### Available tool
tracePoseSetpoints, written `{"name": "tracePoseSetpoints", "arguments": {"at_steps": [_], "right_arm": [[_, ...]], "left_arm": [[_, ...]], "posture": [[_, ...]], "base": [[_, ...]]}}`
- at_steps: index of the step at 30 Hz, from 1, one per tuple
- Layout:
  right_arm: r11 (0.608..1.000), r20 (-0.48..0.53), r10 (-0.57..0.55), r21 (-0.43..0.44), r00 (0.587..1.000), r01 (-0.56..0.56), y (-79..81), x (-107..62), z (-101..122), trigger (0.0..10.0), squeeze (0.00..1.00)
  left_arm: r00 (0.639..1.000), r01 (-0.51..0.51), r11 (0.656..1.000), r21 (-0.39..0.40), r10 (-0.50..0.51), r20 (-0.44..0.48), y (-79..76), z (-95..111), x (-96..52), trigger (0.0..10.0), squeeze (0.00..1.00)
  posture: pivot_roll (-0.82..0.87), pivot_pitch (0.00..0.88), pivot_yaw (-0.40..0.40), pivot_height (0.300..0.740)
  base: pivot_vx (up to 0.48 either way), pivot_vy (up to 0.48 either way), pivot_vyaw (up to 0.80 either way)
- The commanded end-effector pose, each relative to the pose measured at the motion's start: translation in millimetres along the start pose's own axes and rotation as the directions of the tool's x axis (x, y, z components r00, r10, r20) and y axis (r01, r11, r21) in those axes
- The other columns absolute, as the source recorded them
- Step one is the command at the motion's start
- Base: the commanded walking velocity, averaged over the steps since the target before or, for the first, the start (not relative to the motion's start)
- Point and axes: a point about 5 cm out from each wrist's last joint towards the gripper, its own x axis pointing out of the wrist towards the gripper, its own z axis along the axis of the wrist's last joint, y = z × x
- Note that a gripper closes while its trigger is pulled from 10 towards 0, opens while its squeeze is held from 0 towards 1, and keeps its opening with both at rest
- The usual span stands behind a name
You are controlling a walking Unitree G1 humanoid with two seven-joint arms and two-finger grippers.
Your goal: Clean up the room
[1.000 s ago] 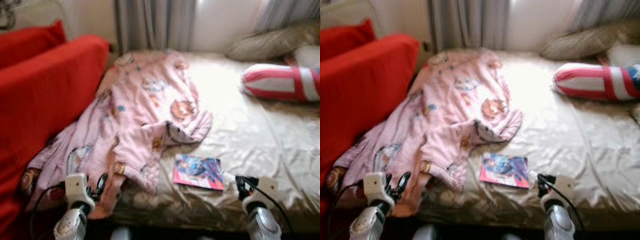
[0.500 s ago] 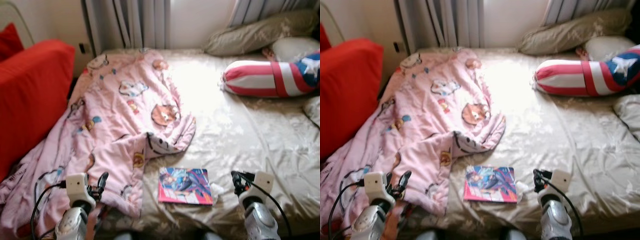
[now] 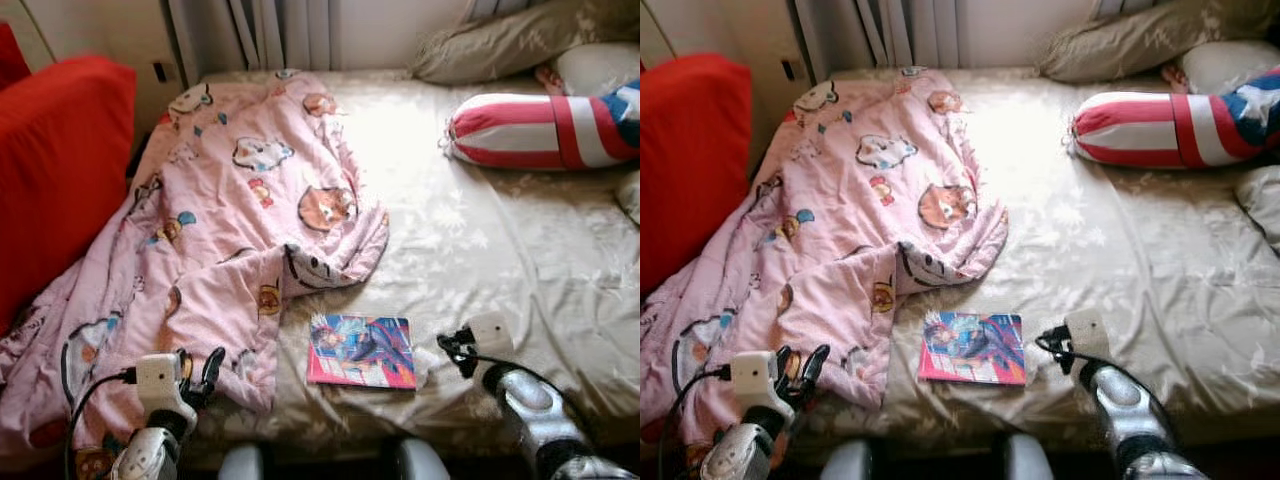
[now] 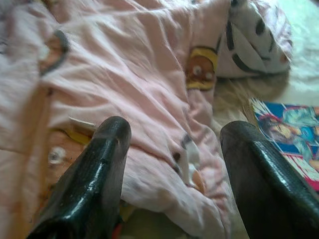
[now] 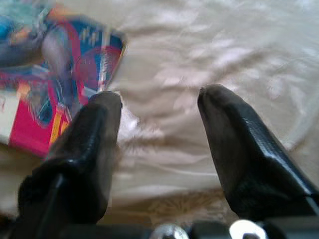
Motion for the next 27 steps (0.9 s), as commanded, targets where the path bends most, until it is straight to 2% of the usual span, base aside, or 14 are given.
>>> {"name": "tracePoseSetpoints", "arguments": {"at_steps": [1,2,4,5,6,7,12,14,16,17,18,21,24,27], "right_arm": [[0.989,-0.086,0.034,-0.143,0.996,-0.046,-2.5,-1.2,-5,10.0,1.00],[0.974,-0.111,0.042,-0.218,0.993,-0.065,-4.7,-1.3,-4,10.0,1.00],[0.957,-0.134,0.058,-0.275,0.989,-0.093,-7.6,-1.1,-2,10.0,1.00],[0.952,-0.139,0.080,-0.284,0.987,-0.117,-8.4,-0.6,1,10.0,0.53],[0.948,-0.144,0.109,-0.284,0.984,-0.146,-8.7,0.1,4,10.0,0.00],[0.944,-0.147,0.128,-0.284,0.981,-0.166,-8.7,0.5,7,10.0,0.00],[0.860,-0.195,0.100,-0.477,0.976,-0.183,-18.8,2.1,19,10.0,0.00],[0.842,-0.198,0.091,-0.508,0.976,-0.181,-21.6,2.5,23,10.0,0.00],[0.790,-0.204,0.097,-0.580,0.974,-0.200,-23.5,3.6,30,10.0,0.00],[0.747,-0.218,0.093,-0.630,0.972,-0.213,-26.5,4.2,36,10.0,0.00],[0.737,-0.223,0.089,-0.641,0.971,-0.214,-27.7,4.2,37,10.0,0.00],[0.671,-0.236,0.060,-0.710,0.970,-0.214,-33.9,3.9,44,10.0,0.00],[0.684,-0.219,0.041,-0.705,0.975,-0.187,-39.9,4.2,53,10.0,0.00],[0.644,-0.239,0.039,-0.737,0.970,-0.207,-43.2,3.7,57,10.0,0.00]], "left_arm": [[1.000,0.014,1.000,0.013,-0.014,-0.023,2.1,-1,-7.0,10.0,0.00],[0.999,0.016,1.000,0.016,-0.015,-0.031,2.7,-1,-11.2,10.0,0.00],[0.999,0.017,1.000,0.020,-0.016,-0.043,3.7,-1,-17.2,10.0,0.00],[0.999,0.018,1.000,0.022,-0.017,-0.050,4.2,0,-20.7,10.0,0.00],[0.998,0.021,0.999,0.027,-0.019,-0.058,5.0,0,-24.3,10.0,0.00],[0.998,0.023,0.999,0.030,-0.021,-0.063,5.7,1,-27.0,10.0,0.00],[0.995,0.035,0.998,0.048,-0.030,-0.091,9.9,8,-46.2,10.0,0.00],[0.994,0.038,0.998,0.053,-0.032,-0.105,9.6,7,-50.7,10.0,0.00],[0.993,0.041,0.998,0.053,-0.035,-0.116,9.7,9,-55.0,10.0,0.00],[0.991,0.042,0.998,0.055,-0.034,-0.132,9.7,11,-59.0,10.0,0.00],[0.990,0.041,0.998,0.056,-0.033,-0.137,9.9,11,-60.2,10.0,0.00],[0.988,0.036,0.998,0.059,-0.026,-0.155,12.4,14,-64.4,10.0,0.00],[0.985,0.033,0.997,0.065,-0.021,-0.172,15.7,14,-69.2,10.0,0.00],[0.982,0.028,0.997,0.069,-0.014,-0.191,18.8,16,-73.4,10.0,0.00]], "posture": [[0.12,0.296,0.011,0.633],[0.13,0.323,0.022,0.633],[0.14,0.339,0.034,0.633],[0.14,0.347,0.036,0.633],[0.15,0.362,0.043,0.633],[0.15,0.371,0.048,0.633],[0.18,0.418,0.076,0.633],[0.19,0.416,0.079,0.633],[0.19,0.437,0.089,0.633],[0.20,0.443,0.093,0.633],[0.20,0.444,0.094,0.633],[0.20,0.455,0.098,0.633],[0.21,0.456,0.102,0.633],[0.21,0.456,0.104,0.633]], "base": [[0.000,0.000,0.00],[0.000,0.000,0.00],[0.000,0.000,0.00],[0.000,0.000,0.00],[0.000,0.000,0.00],[0.000,0.000,0.00],[0.000,0.000,0.00],[0.000,0.000,0.00],[0.000,0.000,0.00],[0.000,0.000,0.00],[0.000,0.000,0.00],[0.000,0.000,0.00],[0.000,0.000,0.00],[0.000,0.000,0.00]]}}
